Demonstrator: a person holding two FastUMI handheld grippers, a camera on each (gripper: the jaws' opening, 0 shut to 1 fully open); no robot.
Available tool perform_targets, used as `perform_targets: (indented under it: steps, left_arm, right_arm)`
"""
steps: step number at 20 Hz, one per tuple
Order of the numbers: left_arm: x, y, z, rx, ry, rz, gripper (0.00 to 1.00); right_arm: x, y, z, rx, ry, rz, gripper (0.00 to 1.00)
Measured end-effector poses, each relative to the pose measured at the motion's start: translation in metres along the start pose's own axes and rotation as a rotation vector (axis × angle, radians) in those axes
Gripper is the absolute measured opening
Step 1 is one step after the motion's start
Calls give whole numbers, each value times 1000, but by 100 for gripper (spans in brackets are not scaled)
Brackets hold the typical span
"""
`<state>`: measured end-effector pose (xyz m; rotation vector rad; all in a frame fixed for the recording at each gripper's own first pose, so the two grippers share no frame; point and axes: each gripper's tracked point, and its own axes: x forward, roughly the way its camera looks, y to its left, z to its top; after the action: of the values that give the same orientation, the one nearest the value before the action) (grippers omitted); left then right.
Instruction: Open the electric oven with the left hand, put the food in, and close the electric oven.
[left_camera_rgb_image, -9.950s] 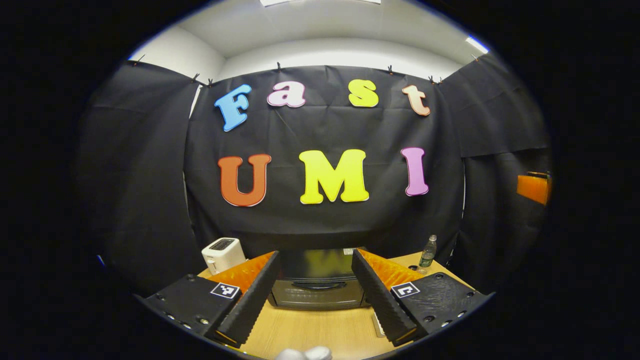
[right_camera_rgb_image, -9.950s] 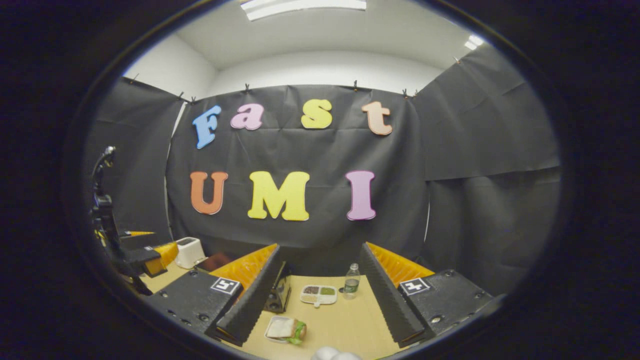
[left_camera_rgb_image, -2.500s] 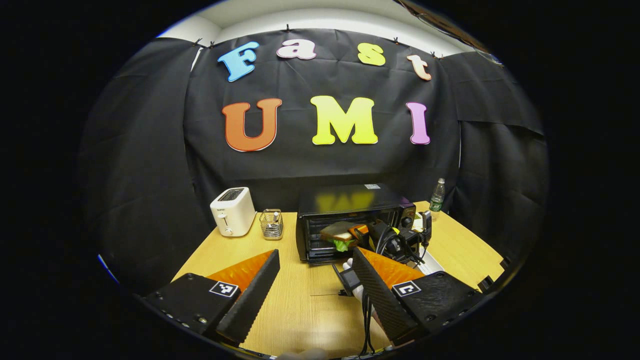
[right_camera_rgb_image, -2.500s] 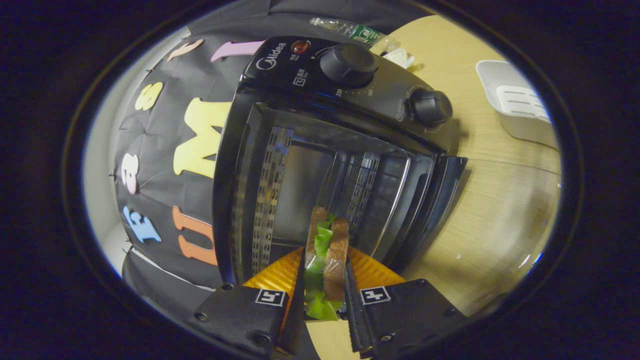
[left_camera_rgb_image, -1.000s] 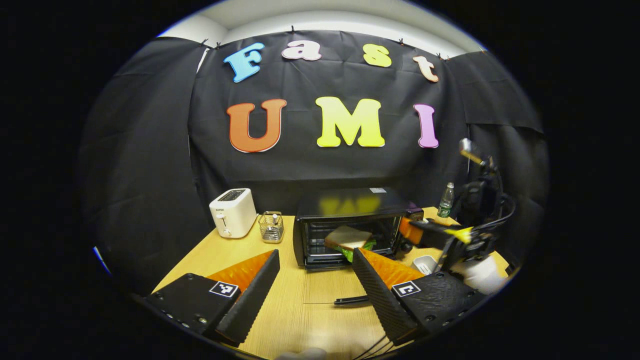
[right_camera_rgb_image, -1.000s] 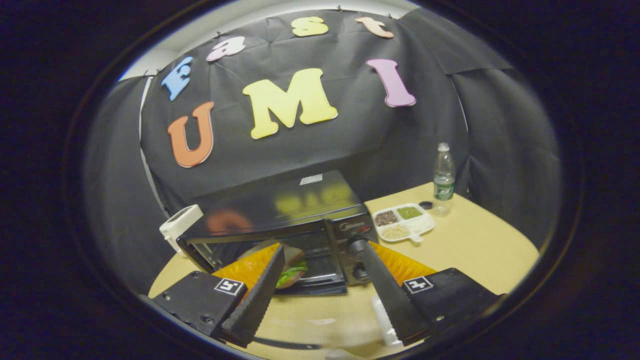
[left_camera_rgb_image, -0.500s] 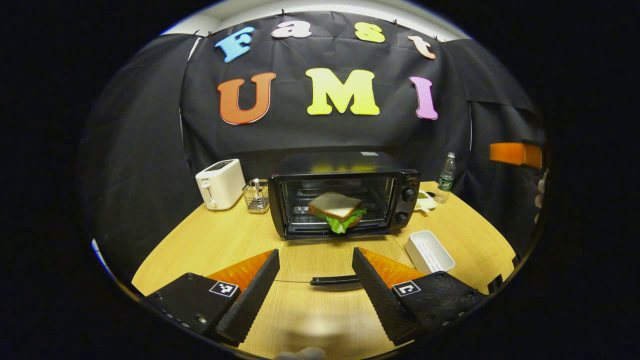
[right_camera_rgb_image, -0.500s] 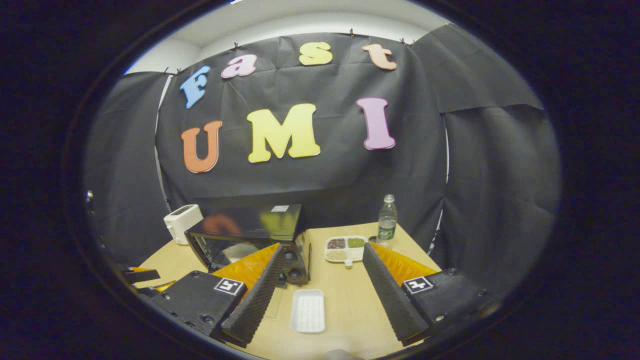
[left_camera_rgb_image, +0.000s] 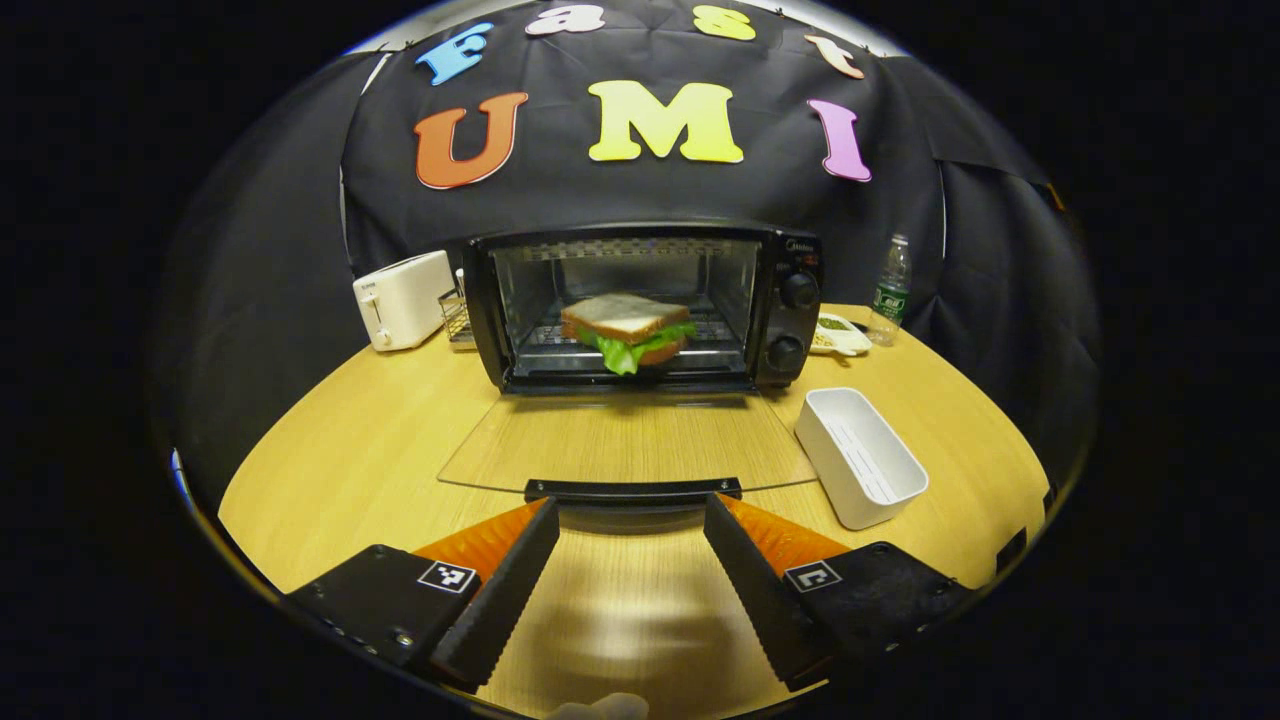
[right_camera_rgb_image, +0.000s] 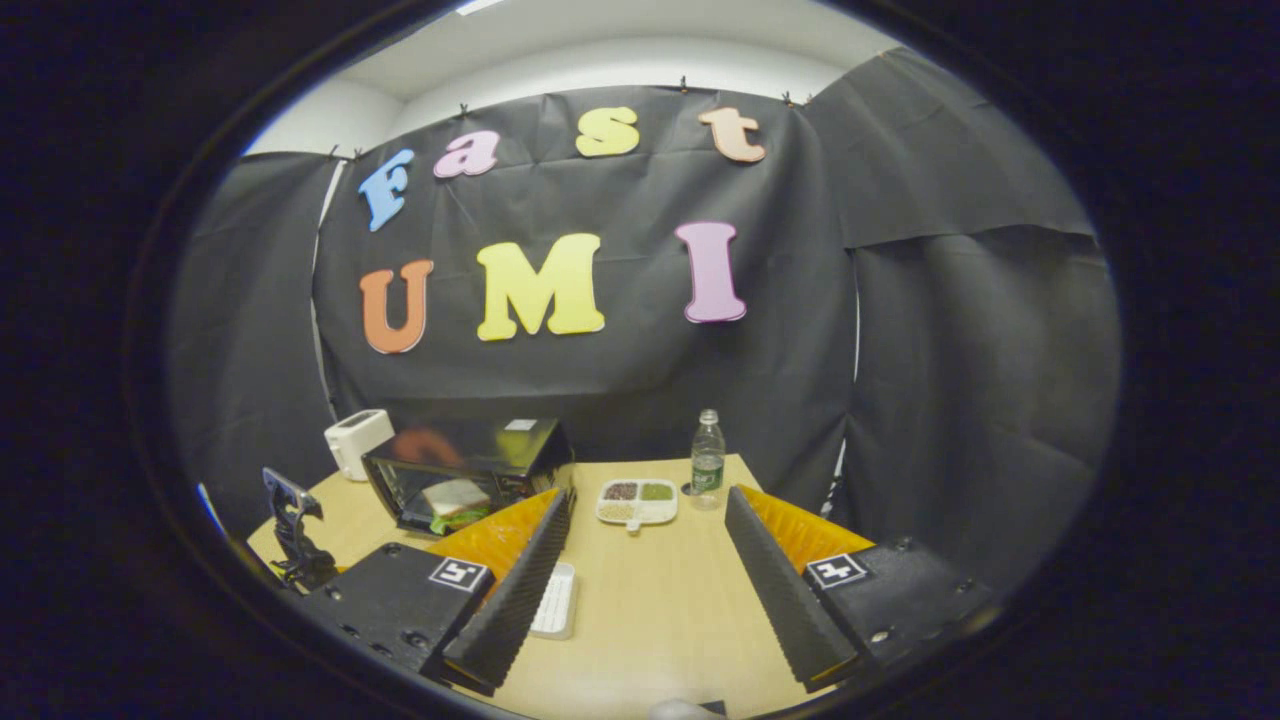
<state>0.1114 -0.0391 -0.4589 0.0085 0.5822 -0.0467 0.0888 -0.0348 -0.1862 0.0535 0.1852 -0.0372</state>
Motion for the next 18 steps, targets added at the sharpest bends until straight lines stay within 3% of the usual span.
perform_targets:
  steps: [7, 18]
  left_arm:
    - [30, -4, -12, 39, 17, 14, 96]
    - [26, -7, -2, 36, 6, -7, 94]
  right_arm:
    - [1, -14, -20, -5, 55, 6, 97]
    - [20, -6, -12, -13, 58, 32, 97]
